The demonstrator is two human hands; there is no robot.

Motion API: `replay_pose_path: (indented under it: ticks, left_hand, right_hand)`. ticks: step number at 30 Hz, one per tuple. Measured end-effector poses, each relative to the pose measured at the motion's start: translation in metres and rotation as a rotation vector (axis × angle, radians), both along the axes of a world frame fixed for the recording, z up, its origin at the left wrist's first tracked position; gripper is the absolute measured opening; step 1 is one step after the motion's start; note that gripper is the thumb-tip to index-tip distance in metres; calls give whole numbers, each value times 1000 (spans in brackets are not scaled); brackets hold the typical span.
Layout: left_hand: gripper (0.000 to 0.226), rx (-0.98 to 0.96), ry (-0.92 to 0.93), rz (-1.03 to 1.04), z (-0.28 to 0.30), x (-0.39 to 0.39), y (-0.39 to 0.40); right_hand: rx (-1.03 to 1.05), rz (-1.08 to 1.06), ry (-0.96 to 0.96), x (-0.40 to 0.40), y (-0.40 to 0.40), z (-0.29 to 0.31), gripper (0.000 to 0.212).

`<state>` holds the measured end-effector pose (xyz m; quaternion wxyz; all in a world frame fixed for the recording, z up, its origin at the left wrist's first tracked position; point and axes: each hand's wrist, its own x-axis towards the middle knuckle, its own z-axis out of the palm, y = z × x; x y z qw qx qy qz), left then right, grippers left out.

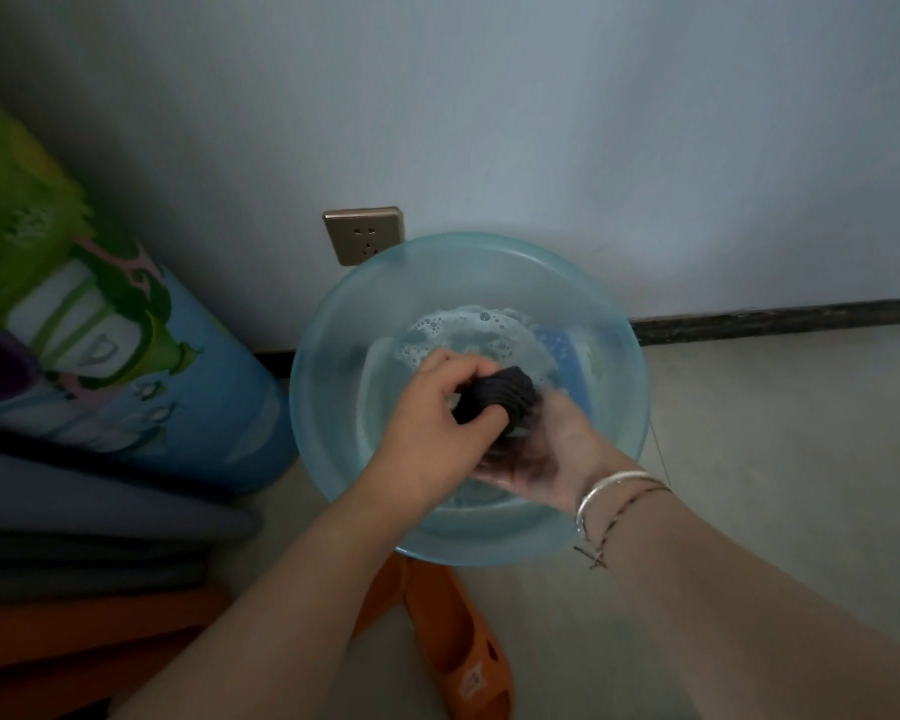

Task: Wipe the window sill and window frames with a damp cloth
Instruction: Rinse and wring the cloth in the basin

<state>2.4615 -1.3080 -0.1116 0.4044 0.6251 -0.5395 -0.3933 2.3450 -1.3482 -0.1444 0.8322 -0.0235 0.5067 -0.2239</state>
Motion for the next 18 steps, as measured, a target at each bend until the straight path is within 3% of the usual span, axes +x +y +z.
replay_pose_path:
  ticks: [3,6,9,15,18]
  left_hand:
    - [24,61,80,-64,0,4,4]
    - [20,100,138,-70,1,10,6]
    - [11,153,197,97,-4,19,1]
    - [6,342,662,418,-25,29,-6]
    - [29,459,876,382,-33,27,-8]
  right_hand:
    - [109,-70,-180,-4,-9,-4,71]
    - [62,10,-113,2,-11,-10,47]
    - [-36,42,-10,9,-11,-13,21]
    - [-214,94,-98,15,-8,-7,14]
    - [-294,190,-94,16,-6,-8,12]
